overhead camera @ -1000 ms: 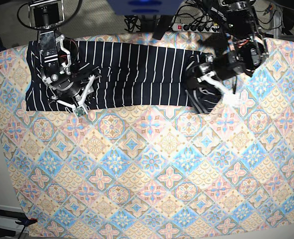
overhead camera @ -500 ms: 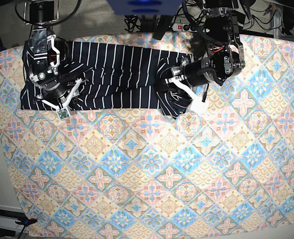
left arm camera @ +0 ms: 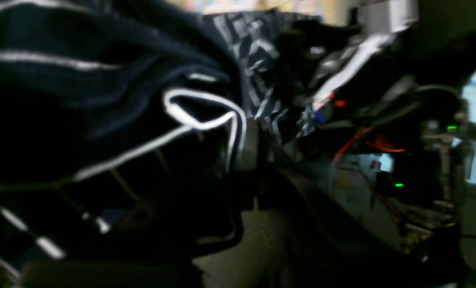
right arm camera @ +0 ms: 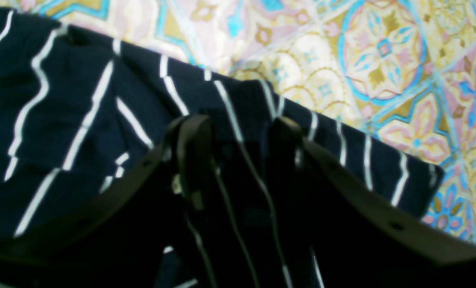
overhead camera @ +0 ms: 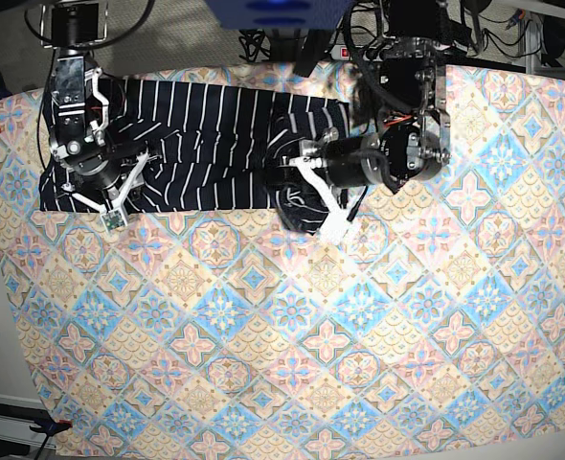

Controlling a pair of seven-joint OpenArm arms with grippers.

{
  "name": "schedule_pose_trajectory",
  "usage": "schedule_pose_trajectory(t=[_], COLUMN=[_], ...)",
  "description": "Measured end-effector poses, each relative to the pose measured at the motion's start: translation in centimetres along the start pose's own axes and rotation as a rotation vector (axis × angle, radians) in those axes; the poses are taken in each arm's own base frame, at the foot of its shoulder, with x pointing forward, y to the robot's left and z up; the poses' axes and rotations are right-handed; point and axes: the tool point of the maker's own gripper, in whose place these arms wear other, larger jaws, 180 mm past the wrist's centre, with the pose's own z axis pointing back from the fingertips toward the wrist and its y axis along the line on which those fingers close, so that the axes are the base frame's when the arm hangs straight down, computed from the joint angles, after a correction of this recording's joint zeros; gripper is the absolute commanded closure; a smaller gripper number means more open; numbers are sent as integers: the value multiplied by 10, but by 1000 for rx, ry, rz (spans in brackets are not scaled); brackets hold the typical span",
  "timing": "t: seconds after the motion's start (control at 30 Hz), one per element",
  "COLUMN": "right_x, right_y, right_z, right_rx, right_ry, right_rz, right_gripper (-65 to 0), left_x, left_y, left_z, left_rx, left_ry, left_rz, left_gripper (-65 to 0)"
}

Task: Fold the T-shirt properly
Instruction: 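Lift the shirt end with the left gripper and fold it toward the right gripper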

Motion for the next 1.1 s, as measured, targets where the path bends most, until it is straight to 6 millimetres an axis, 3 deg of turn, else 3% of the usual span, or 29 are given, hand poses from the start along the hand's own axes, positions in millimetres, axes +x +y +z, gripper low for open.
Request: schedule_pose_trajectory(t=[0.2, 0.33, 0.5, 0.67, 0.83, 0.97, 1.1], right_x=[0, -1, 1, 3, 3, 3, 4], right_y=[0, 0, -1, -1, -2, -1, -2], right_z=[0, 0, 0, 0, 0, 0, 0], right_rx=[0, 1, -1, -2, -2, -1, -2], right_ry=[0, 6, 3, -2, -2, -1, -5], right_rz=[2, 2, 2, 2, 0, -1, -1], right_gripper=[-246, -246, -246, -246, -246, -246, -246], left_x=[-3, 6, -24, -6, -16, -2, -10], left_y=[9, -5, -10, -19, -4, -9, -11], left_z=[-15, -22, -43, -45, -52, -52, -54], left_rx=[20, -2, -18, -27, 2, -10, -11], left_ry=[79, 94, 232, 204, 263, 232, 255], left_rz=[-26, -97, -122, -172, -141, -157, -169], left_gripper=[0, 0, 0, 0, -1, -33, -62])
